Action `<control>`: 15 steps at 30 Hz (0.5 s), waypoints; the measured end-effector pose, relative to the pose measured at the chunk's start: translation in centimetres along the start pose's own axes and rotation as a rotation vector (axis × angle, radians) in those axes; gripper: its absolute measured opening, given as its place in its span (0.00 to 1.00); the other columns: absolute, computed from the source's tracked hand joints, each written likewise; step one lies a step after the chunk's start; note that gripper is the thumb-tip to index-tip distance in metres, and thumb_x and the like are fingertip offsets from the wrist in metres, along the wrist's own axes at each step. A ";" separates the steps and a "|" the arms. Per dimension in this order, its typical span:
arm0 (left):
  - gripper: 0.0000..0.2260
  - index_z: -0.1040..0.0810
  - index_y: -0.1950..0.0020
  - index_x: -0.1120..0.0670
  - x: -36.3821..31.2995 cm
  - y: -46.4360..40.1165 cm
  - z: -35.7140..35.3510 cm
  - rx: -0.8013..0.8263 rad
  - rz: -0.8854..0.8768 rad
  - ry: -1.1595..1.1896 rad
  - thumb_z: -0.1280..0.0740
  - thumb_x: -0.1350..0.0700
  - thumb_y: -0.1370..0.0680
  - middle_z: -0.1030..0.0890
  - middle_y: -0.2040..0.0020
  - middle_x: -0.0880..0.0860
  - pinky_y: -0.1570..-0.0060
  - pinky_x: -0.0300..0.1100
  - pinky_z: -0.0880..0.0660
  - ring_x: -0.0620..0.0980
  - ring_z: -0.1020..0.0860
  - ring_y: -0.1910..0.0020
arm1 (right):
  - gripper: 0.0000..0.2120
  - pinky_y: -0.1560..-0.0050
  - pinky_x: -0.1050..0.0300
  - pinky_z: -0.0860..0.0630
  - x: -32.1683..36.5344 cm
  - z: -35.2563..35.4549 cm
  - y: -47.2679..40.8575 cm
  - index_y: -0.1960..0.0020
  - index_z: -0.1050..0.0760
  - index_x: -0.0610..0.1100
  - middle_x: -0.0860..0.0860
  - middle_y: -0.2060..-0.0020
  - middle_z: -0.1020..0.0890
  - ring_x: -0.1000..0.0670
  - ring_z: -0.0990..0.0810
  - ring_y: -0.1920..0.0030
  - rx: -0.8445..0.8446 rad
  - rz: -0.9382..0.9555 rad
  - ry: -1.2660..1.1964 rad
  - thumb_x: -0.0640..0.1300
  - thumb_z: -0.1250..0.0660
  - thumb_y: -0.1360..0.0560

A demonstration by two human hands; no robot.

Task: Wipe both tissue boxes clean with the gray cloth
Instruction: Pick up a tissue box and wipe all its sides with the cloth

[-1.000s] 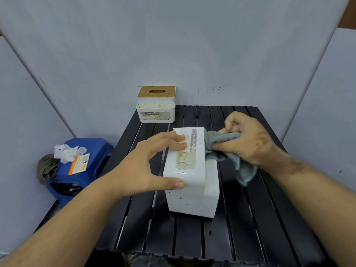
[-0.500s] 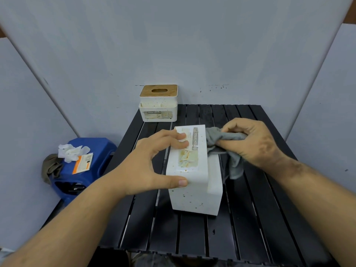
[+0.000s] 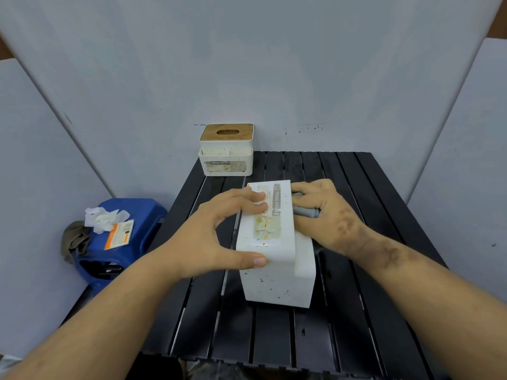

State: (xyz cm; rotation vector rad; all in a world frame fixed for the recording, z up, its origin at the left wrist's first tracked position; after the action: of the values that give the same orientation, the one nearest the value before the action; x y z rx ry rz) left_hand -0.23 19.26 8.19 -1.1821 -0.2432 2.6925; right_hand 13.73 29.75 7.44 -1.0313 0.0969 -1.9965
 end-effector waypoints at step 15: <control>0.31 0.21 0.35 0.37 0.3 -0.1 0.0 0.015 0.016 0.012 0.21 0.39 0.37 0.28 0.27 0.34 0.28 0.41 0.36 0.35 0.36 0.24 | 0.12 0.46 0.76 0.30 2.6 1.5 0.0 0.46 0.15 0.46 0.65 0.52 0.17 0.76 0.26 0.49 0.054 0.102 -0.187 0.37 0.25 0.28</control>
State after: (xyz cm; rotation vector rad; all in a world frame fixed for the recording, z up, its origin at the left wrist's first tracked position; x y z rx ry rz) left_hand -0.45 19.41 7.98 -1.2001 -0.2122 2.6959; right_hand 14.02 28.28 10.08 -1.1499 -0.0050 -1.7934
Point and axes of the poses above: each hand's wrist, its own y-axis away from the middle knuckle, its own z-axis out of the back of the hand, x = y × z, the point moved 10 cm from there along -y, towards the middle knuckle
